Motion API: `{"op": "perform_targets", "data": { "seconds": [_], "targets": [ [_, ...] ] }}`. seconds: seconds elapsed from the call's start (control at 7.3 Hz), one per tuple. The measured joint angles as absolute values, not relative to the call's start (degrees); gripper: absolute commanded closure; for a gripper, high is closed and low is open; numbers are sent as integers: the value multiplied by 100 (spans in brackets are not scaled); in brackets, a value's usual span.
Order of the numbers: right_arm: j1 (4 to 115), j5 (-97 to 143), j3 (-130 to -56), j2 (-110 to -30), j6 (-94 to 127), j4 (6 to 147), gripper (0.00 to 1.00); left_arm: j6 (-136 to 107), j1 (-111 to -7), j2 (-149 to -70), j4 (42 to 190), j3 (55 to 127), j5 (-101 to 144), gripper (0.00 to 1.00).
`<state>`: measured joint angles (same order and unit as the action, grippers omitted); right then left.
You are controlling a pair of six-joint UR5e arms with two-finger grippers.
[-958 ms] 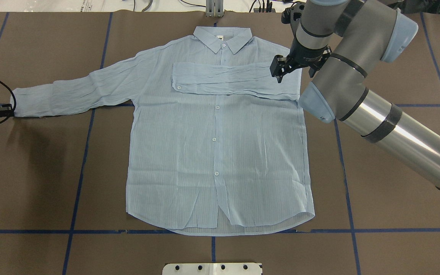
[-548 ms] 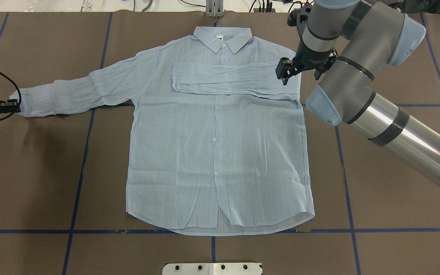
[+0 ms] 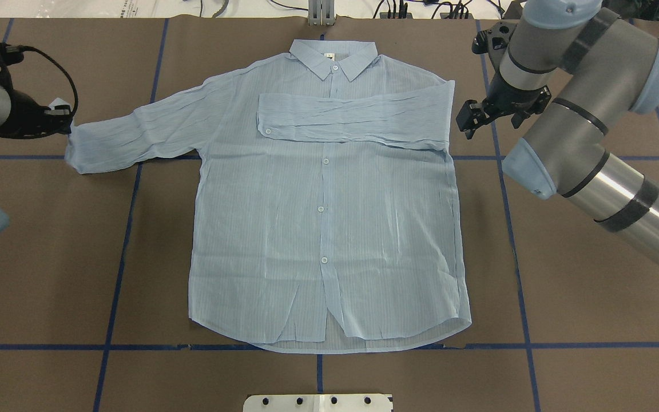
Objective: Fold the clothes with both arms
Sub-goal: 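Grasp the other sleeve cuff with the left gripper and lift it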
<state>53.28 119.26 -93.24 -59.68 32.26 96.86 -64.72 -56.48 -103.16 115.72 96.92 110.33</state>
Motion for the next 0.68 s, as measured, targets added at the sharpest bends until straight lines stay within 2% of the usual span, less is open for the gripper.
{"op": "perform_targets", "data": {
  "seconds": [0.27,0.68],
  "targets": [
    [5539,11946,-9331,-6353,2611,9671,0,-7361,-5453,-11322,10607,9777,11114,100],
    [5736,12227,-9349,-7089,2298,8989,0,-9832,-4835,-12867,10457,9259,11273,100]
  ]
}}
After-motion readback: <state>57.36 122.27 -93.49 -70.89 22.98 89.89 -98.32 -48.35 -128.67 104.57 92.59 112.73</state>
